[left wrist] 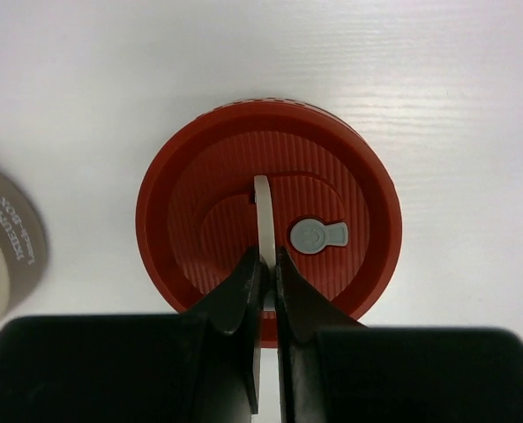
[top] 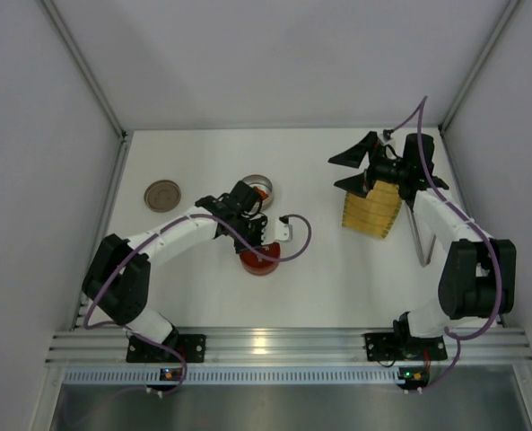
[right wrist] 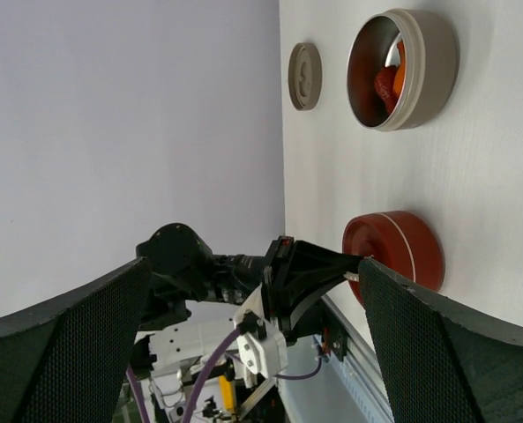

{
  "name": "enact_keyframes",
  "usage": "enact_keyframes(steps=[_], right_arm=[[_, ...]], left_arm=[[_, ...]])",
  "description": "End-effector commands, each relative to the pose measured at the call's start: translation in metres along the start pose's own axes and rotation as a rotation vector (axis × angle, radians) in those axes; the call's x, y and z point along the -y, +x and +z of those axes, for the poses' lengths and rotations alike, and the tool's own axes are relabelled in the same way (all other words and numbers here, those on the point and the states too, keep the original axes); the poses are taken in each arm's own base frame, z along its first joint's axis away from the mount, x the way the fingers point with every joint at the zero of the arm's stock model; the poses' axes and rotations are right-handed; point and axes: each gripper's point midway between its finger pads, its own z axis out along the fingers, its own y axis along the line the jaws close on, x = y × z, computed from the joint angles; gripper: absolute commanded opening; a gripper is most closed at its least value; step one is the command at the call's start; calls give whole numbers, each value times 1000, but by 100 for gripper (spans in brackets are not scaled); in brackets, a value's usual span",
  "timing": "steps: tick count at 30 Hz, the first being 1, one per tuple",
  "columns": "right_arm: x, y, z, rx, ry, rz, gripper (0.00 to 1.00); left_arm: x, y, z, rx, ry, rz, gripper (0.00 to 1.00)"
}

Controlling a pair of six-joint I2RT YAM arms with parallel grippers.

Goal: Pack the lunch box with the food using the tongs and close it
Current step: Close the box lid on the packing box.

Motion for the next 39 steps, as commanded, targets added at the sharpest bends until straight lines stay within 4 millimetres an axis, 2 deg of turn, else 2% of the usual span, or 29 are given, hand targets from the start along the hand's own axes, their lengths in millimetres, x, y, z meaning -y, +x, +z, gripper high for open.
enact_keyframes(steps=[1, 6, 13, 18, 23, 26, 27, 29, 31, 32, 34, 37, 39], right_arm=[[-18, -9, -9, 32, -56, -121, 99], [-20, -8, -11, 39, -55, -128, 99], [-20, -6, -13, 45, -53, -130, 99], [-23, -5, -15, 52, -56, -136, 99], [-22, -5, -14, 51, -57, -133, 99], [-22, -5, -15, 51, -59, -129, 99], [-23, -5, -14, 51, -61, -132, 99], [-23, -4, -15, 49, -61, -132, 99], [-22, -3, -15, 48, -63, -132, 99], [-22, -3, -15, 48, -63, -130, 99], [-23, -3, -15, 49, -67, -132, 99], [-23, -3, -15, 48, -70, -130, 100], [-23, -3, -15, 47, -71, -129, 99]], left_arm=[[112, 112, -1, -333, 484, 93, 0], [127, 112, -21, -310, 547, 181, 0], [157, 129, -57, -347, 671, 271, 1], [168, 137, -68, -362, 705, 294, 2], [168, 139, -67, -375, 705, 271, 3], [163, 132, -63, -362, 687, 244, 13], [160, 129, -60, -359, 674, 237, 25], [153, 124, -57, -357, 656, 220, 34], [148, 117, -54, -340, 632, 210, 49], [143, 112, -53, -324, 615, 213, 51], [139, 105, -54, -307, 596, 210, 68], [128, 91, -54, -278, 551, 210, 75], [118, 80, -55, -249, 503, 216, 76]])
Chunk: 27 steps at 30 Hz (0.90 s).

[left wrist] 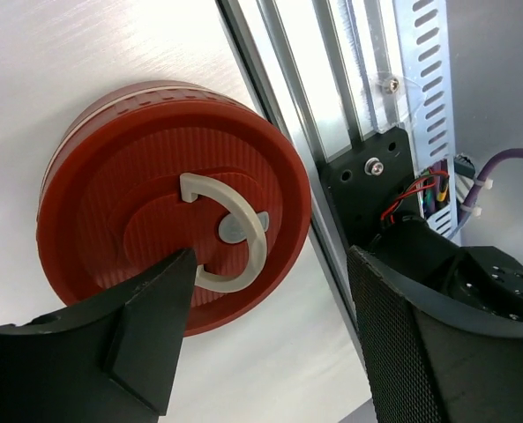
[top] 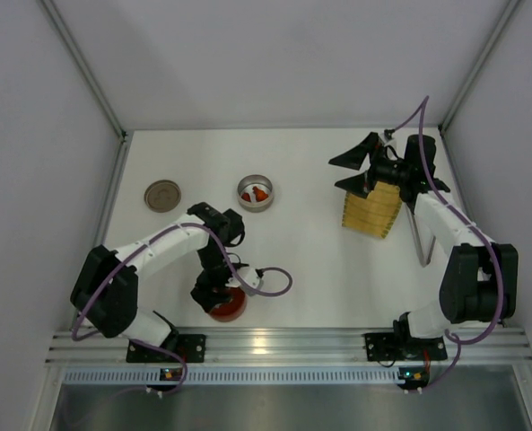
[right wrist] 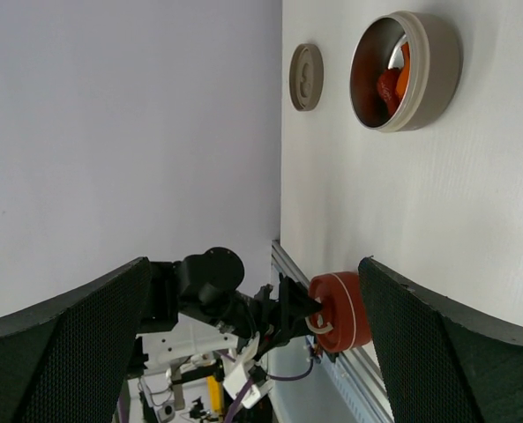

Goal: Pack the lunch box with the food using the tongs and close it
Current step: Close the box lid on the packing box.

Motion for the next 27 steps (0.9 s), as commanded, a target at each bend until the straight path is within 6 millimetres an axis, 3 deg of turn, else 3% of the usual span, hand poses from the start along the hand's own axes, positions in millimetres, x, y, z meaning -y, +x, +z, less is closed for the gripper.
enact_keyframes(steps=[1, 8, 13, 19, 25, 27], right_arm=[[-21, -7, -11, 40, -61, -90, 99], [-24, -6, -12, 40, -69, -92, 99], [-26, -6, -12, 39, -74, -90, 99], [-26, -5, -11, 39, -78, -85, 99], [-26, -6, -11, 39, -78, -85, 99], [-25, -6, -11, 38, -76, -82, 99]], left_arm=[[-34, 2, 0, -28, -108, 20, 76], [-70, -20, -25, 76, -400, 24, 75], [-75, -31, -49, 152, -614, 71, 74], [-79, -32, -58, 175, -704, 79, 62], [-88, -30, -60, 162, -742, 89, 59], [-82, -32, -57, 161, -708, 118, 47]])
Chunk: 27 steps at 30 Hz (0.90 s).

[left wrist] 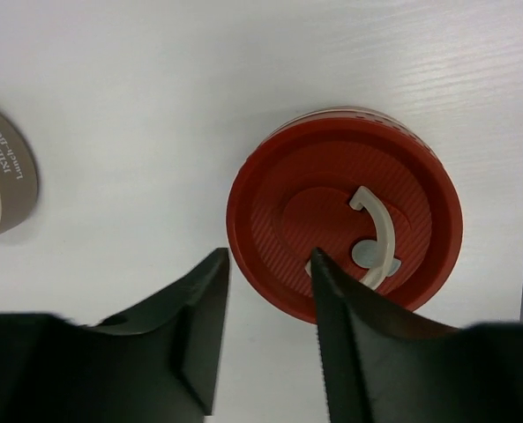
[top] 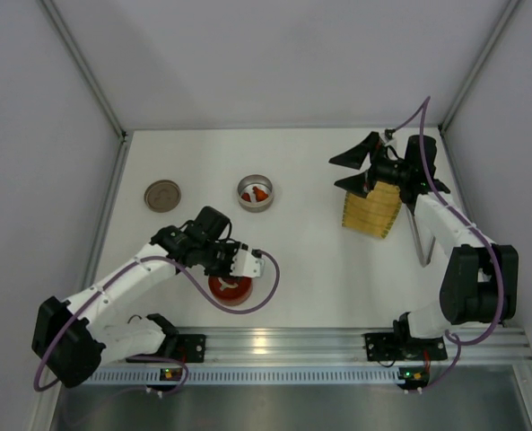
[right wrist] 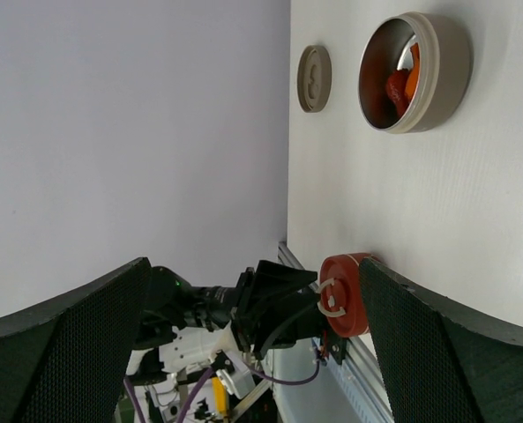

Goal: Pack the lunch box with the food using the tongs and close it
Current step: Close the box lid on the packing box.

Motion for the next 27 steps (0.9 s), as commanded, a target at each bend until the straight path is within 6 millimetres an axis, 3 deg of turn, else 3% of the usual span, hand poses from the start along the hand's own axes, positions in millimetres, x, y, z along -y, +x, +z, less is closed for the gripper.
enact_keyframes(steps=[1, 2, 8, 10, 11, 19, 22, 23, 27], right_arm=[[-20, -5, -10, 31, -57, -93, 99], [-20, -5, -10, 32, -56, -94, 99], [-20, -4, -10, 29, -57, -96, 99], [-20, -5, -10, 31, -56, -97, 99], [-19, -4, -10, 29, -54, -94, 100], [-18, -6, -9, 31, -51, -91, 100], [-17, -6, -9, 33, -51, -91, 99], [-18, -6, -9, 35, -51, -92, 99], [-17, -7, -8, 35, -49, -90, 99]], left_arm=[[-4, -9, -3, 40, -5, 50, 42], [2, -9, -5, 42, 15, 51, 32], [30, -17, -24, 82, 116, 80, 15], [43, -13, -27, 66, 178, 60, 2], [45, -13, -29, 61, 188, 54, 0], [77, 6, -28, -1, 347, 68, 0], [76, 17, -21, -40, 321, 58, 0], [63, 17, -15, -42, 260, 69, 1], [52, 19, -7, -32, 174, 64, 3]])
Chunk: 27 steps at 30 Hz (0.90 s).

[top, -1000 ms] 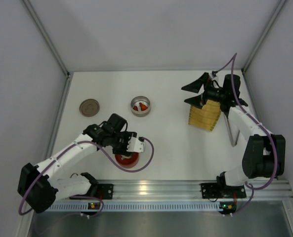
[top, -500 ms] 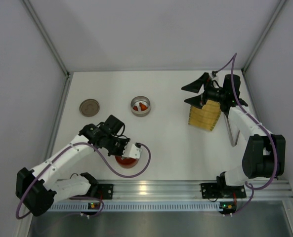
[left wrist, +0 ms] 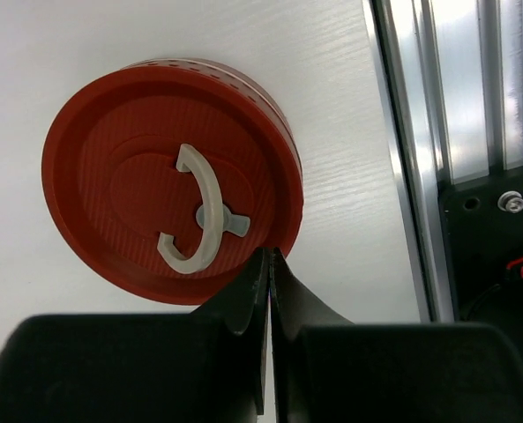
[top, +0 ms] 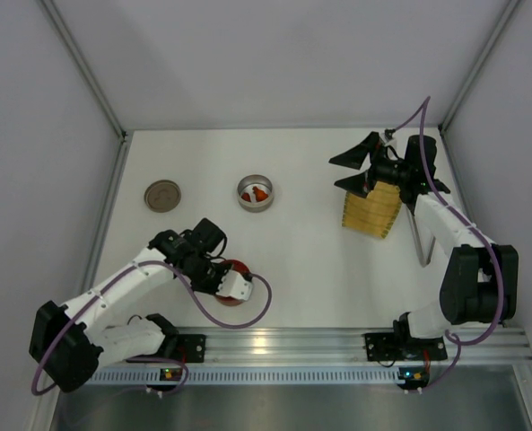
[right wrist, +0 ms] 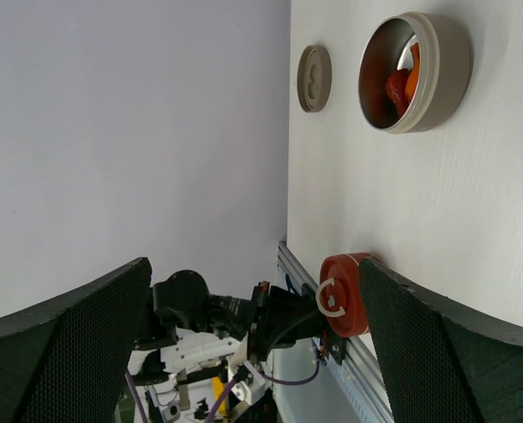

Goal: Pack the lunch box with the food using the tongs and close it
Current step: Close the box lid on the packing box.

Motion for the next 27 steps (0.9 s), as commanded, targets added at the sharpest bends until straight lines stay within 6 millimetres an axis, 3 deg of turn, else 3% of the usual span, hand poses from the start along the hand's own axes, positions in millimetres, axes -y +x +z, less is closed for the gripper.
enact_keyframes(steps=[1, 4, 11, 16, 21, 25, 27], right_arm=[[-17, -7, -8, 35, -49, -89, 99], [-17, -7, -8, 35, -50, -90, 99], [-16, -6, -9, 34, -47, -91, 99], [-16, -7, -8, 32, -47, -87, 99], [-16, -6, -8, 34, -47, -91, 99], [-17, -7, -9, 34, -47, -102, 99], [-15, -7, -9, 31, -35, -121, 99]], left_arm=[[-17, -3, 4, 21, -86, 26, 3], [-23, -2, 9, 22, -100, 14, 6], [-34, -8, 8, 44, -151, 12, 23], [-38, -9, 6, 46, -173, 21, 51], [-45, -12, 6, 62, -196, 3, 73], [-57, -24, -4, 111, -230, -70, 71], [-81, -33, -25, 176, -311, -199, 66]])
